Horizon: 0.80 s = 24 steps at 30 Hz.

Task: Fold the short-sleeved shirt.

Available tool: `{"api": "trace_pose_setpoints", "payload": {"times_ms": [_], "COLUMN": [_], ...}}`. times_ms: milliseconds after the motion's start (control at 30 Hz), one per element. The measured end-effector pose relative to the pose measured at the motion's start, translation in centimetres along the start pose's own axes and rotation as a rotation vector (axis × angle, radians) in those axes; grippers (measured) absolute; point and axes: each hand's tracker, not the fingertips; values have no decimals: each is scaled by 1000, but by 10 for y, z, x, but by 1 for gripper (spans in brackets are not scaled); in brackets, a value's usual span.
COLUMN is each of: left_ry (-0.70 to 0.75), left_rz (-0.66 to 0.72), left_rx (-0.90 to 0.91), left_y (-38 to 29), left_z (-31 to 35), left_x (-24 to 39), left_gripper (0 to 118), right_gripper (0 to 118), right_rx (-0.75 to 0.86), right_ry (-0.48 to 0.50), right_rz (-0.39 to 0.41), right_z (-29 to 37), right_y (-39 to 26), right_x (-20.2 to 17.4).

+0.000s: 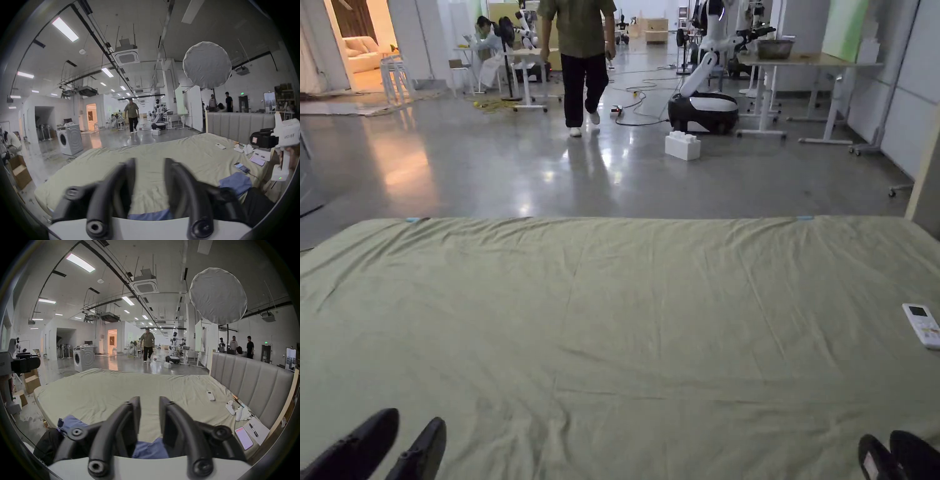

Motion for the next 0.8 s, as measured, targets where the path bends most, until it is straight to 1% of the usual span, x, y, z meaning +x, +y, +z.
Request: {"api": "trace_pose_setpoints", "payload": {"times_ms": [33,67,100,133,200,267,300,433,467,500,567,600,633,667,700,733,767,800], "left_ry": [-20,-23,-23,-26,-14,-14,-9,-17,-45,-81,-123,-153,-178,-192,-218,-249,-274,-295], "left_rz": [34,55,66,77,87,94,93,101,149,239,467,527,577,581,592,617,663,719], "left_rx": [-1,0,10,26,35,22,25,-20,-56,-73,-96,-174,-232,-282,-306,-333,-402,-470], "left_y": [-1,-3,-4,-7,-6,-5,-6,-8,-11,-15,-29,-40,-50,-65,-83,-100,-116,-135], "left_z": [0,0,1,3,3,1,1,-7,-11,-15,-26,-39,-49,-59,-68,-76,-87,-98], "left_x": [0,0,0,-1,-2,-3,-6,-19,-27,-36,-61,-74,-83,-92,-102,-110,-118,-128], "left_gripper": [9,7,3,0,0,0,0,0,0,0,0,0,0,2,13,34,70,93], "right_gripper": [16,6,3,1,0,0,0,0,0,0,0,0,0,0,0,0,0,0], "right_rx": [-4,-7,-4,20,-32,-11,-39,-31,-33,-41,-77,-114,-99,-137,-153,-167,-191,-215], "right_ry": [5,7,-5,-22,-27,-26,-13,-27,-29,-28,-22,-18,-19,-17,-17,-17,-16,-16], "right_rz": [5,16,23,74,52,52,3,-11,-18,-28,-57,-85,-69,-90,-100,-108,-119,-128], "right_z": [0,-1,0,1,-1,1,1,1,1,1,1,1,1,0,0,0,0,0], "right_y": [0,0,-2,0,-2,-3,-5,-5,-5,-7,-12,-18,-19,-24,-29,-33,-37,-42], "right_x": [-2,-4,-7,-9,-9,-8,-6,-1,1,3,6,8,9,10,11,12,13,14]}}
